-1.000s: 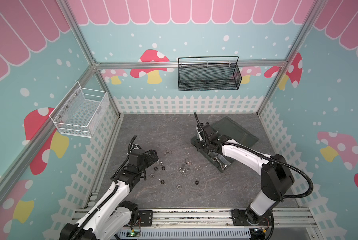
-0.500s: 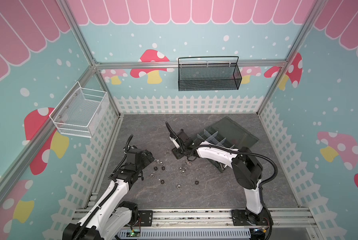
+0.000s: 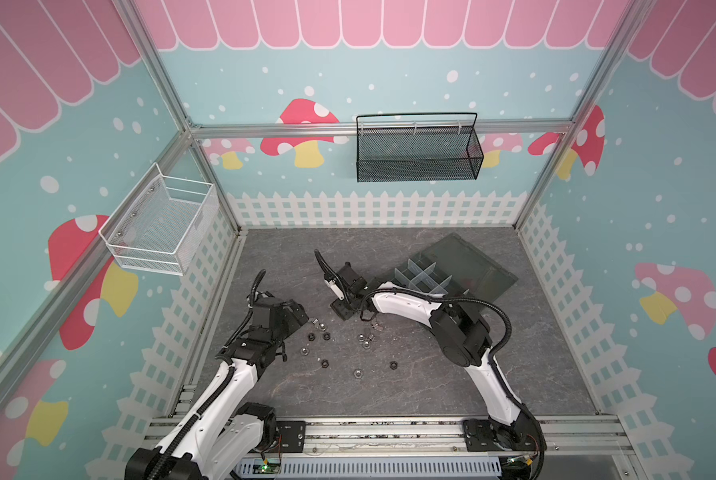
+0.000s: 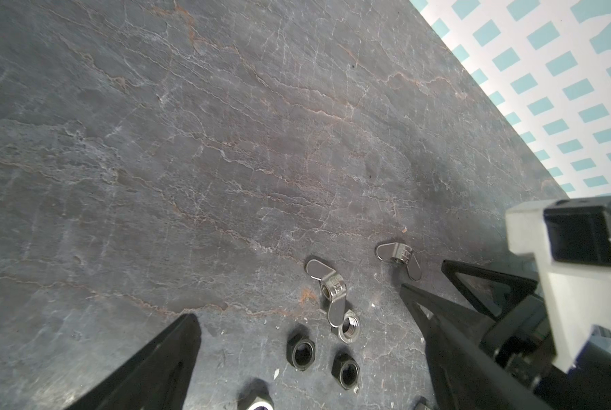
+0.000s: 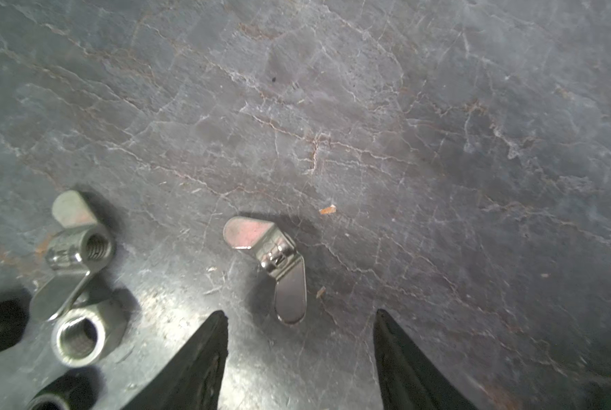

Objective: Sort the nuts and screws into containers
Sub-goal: 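Move the right gripper over a silver wing nut on the table, then grasp the silver wing nut by its wing with the right gripper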

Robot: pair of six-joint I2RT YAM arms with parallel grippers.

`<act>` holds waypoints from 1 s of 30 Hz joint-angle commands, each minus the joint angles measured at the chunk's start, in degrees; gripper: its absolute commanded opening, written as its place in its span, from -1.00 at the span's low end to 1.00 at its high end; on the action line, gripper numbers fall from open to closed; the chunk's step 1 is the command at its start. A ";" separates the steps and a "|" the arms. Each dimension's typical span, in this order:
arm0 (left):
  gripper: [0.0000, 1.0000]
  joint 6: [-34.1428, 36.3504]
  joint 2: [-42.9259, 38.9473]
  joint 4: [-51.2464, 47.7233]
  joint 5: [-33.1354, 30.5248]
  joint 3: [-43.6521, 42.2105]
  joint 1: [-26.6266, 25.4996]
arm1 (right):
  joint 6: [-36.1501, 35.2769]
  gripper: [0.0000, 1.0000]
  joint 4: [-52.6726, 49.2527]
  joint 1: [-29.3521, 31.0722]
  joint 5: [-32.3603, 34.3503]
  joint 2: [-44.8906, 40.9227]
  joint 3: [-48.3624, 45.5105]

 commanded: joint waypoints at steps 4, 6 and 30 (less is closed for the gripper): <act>1.00 -1.40 -0.41 0.82 0.68 -0.10 0.29 | -0.81 0.29 -2.69 0.26 3.33 5.30 5.94; 1.00 -1.36 -0.14 0.82 0.59 -0.16 0.31 | -0.31 0.27 -3.65 0.17 3.44 7.06 7.94; 0.99 -1.60 -0.23 1.11 0.24 -0.11 0.55 | 4.47 -0.32 -9.12 -0.72 -1.85 11.47 11.94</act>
